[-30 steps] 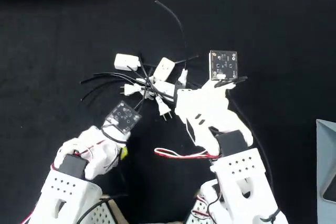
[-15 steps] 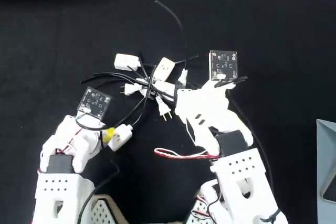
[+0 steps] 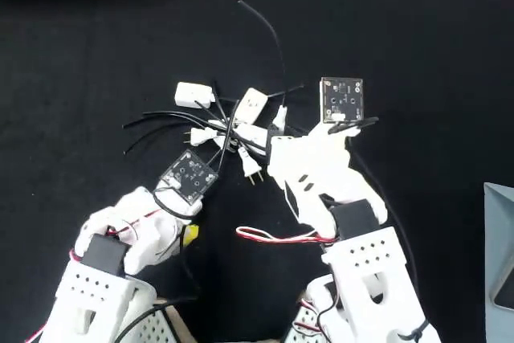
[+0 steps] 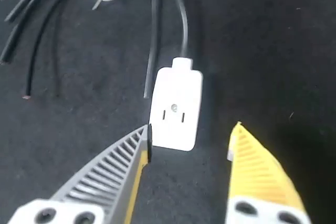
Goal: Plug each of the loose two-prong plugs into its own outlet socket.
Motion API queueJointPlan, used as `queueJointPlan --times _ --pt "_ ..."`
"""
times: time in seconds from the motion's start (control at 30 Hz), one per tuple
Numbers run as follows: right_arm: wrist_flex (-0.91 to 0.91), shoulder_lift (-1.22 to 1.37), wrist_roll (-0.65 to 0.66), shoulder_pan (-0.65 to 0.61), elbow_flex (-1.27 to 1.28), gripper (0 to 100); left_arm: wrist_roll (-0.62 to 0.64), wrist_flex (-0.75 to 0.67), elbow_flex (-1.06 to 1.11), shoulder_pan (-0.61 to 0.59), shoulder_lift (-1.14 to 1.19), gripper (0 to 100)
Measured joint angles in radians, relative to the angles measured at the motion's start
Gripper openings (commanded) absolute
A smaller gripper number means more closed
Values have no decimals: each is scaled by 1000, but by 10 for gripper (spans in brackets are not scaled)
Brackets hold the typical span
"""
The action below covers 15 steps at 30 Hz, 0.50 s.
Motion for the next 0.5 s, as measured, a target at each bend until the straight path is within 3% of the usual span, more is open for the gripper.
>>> queueJointPlan --times 0.2,0.5 --pt "0 0 0 0 0 12 0 -118 115 5 0 235" --pt "0 0 0 0 0 12 -2 -137 115 -20 35 235"
